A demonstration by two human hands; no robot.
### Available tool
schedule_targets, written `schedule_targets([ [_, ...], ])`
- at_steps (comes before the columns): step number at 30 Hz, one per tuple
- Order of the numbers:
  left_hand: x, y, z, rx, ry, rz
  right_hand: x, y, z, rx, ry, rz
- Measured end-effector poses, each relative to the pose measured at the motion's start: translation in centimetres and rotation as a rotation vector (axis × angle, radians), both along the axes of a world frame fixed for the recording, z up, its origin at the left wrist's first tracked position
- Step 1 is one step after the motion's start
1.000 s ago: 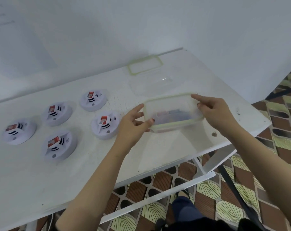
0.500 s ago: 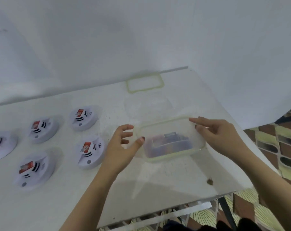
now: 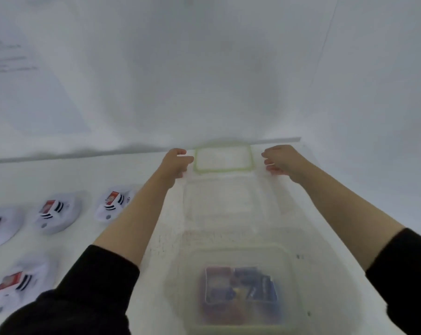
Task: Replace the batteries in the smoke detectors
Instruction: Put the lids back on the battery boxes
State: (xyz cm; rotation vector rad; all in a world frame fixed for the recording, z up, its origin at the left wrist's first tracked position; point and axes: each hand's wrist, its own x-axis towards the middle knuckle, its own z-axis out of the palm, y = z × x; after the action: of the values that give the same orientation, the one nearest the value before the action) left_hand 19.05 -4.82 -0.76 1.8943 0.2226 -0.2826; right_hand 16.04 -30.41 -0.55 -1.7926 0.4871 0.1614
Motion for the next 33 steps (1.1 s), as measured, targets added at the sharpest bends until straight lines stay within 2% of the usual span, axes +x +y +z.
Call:
schedule_targets([
  [3, 2.3, -1.0, -0.4, -0.049, 0.101, 0.081, 2.7, 0.6, -0.6, 0.118, 0.057, -0.047],
  [8, 3.8, -1.7, -0.5, -0.108, 0.203, 0.148, 4.3, 0.9, -1.2, -0.005, 0.02, -0.013],
  [12, 3.3, -0.9, -0.1, -0.136, 0.205, 0.134, 3.4, 0.5, 0.6, 0.127, -0.081, 0.001],
  [14, 2.8, -0.3, 0.8, -0.279, 0.184, 0.154, 2.0, 0.3, 2.3, 0.154, -0.201, 0.053],
  [18, 0.9, 1.3, 3.1, -0.751, 0.177, 0.188, -1.9, -0.6, 5.1, 0.103, -0.438, 0.13],
  [20, -0.4, 1.9, 4.0, -0.826, 0.165, 0.188, -4.1, -0.8, 5.7, 0.102, -0.524, 0.168],
  [25, -4.5, 2.6, 4.1, -0.754, 0.169, 0.144, -8.7, 0.0, 4.1, 0.134, -0.568, 0.138],
  [30, -9.1, 2.9, 2.8, -0.63, 0.056, 0.071, -12.1, 0.1, 2.3, 0.241, -0.437, 0.082],
  [33, -10.9, 3.0, 1.9, -0.484, 0.01, 0.06, -13.0, 0.1, 1.8, 0.176, -0.324, 0.111],
])
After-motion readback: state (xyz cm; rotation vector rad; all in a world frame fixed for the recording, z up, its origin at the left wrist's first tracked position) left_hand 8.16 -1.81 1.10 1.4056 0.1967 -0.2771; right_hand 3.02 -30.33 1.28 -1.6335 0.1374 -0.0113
